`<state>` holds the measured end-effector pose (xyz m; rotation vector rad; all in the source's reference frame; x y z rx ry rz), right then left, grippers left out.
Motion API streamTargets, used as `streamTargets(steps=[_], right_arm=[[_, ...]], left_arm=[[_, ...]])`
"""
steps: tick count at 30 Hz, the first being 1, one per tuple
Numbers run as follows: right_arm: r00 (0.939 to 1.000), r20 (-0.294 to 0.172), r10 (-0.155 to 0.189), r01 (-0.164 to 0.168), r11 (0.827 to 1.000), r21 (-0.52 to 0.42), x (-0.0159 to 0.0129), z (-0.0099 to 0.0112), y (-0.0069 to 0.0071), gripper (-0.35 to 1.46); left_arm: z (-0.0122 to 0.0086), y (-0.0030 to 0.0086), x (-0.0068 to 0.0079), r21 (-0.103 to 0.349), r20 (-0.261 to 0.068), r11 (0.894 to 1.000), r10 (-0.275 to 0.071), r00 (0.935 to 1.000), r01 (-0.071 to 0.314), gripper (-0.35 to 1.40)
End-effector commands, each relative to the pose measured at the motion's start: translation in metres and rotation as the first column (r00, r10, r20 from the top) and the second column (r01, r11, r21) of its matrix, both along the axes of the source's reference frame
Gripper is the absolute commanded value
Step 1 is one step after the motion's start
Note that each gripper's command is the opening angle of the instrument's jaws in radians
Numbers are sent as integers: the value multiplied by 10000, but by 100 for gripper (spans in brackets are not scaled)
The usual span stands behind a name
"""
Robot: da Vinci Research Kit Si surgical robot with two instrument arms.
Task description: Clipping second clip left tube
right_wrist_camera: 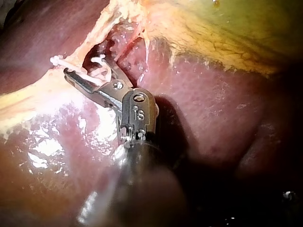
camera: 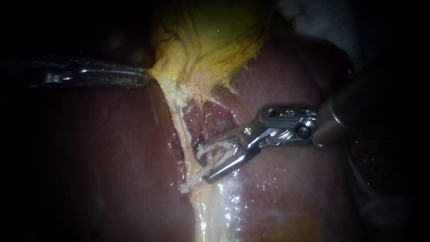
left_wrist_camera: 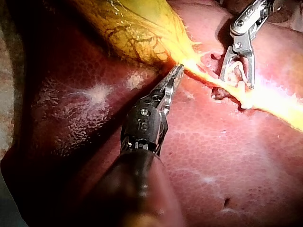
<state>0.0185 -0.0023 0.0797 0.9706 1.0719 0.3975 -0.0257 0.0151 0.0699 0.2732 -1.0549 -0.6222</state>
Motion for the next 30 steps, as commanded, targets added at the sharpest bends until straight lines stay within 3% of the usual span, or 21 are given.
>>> streamTargets(steps=[1,8,18,30], right_arm=[[10000,-59,46,-45,10000,38,3,0,-1,59],[9985,-408,365,-347,9984,437,24,-5,-5,60],[9923,-1038,677,-571,9932,1017,38,-29,-18,60],[9835,-1807,-20,311,9869,1584,44,-69,-36,52]], left_arm=[[0,0,0,0,-1,10000,-1,10000,1,-35],[0,0,-1,0,-3,10000,-4,10000,4,-35],[0,0,-1,0,-4,10000,-5,10000,5,-35],[0,0,0,0,-3,10000,-3,10000,3,-35]])
